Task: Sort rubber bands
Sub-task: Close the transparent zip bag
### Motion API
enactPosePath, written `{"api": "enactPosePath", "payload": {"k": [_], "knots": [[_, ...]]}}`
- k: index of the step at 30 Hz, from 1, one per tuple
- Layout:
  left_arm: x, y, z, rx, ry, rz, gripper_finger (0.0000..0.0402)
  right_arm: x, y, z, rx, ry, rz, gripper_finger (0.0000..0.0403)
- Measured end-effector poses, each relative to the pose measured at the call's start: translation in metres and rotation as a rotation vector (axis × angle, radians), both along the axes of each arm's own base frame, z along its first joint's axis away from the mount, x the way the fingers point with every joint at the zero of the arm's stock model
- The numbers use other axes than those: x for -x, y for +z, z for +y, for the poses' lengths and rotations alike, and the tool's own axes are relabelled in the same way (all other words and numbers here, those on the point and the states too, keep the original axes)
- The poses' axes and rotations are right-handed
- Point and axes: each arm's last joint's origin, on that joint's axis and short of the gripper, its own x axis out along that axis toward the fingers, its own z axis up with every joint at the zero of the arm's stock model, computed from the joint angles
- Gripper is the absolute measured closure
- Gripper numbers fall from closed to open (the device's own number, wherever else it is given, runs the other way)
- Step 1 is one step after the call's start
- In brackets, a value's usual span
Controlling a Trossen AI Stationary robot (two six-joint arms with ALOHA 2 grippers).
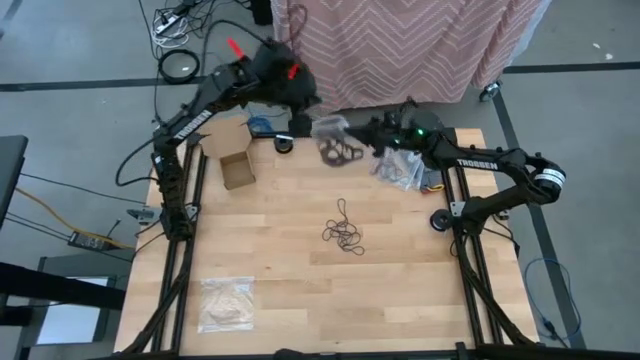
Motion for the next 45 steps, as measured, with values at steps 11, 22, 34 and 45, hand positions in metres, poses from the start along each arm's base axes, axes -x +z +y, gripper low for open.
{"api": "enactPosePath", "payload": {"k": [11,22,34,45], "knots": [[-0.025,-0.012,-0.008,-0.022,0.179,-0.006,0.0392,-0.038,0.079,-0.031,0.100,-0.108,0.584,0.0403],[-0.031,-0.036,0.012,-0.048,0.331,0.056,0.0392,-0.008,0.136,-0.044,0.149,-0.006,0.664,0.0403],[-0.010,-0.020,0.023,0.120,-0.039,-0.084,0.0392,0.056,0.166,0.005,0.199,0.248,0.609,0.0403],[-0.013,-0.023,0.030,0.217,-0.423,-0.180,0.0392,0.051,0.184,0.052,0.301,0.467,0.451,0.0401]]}}
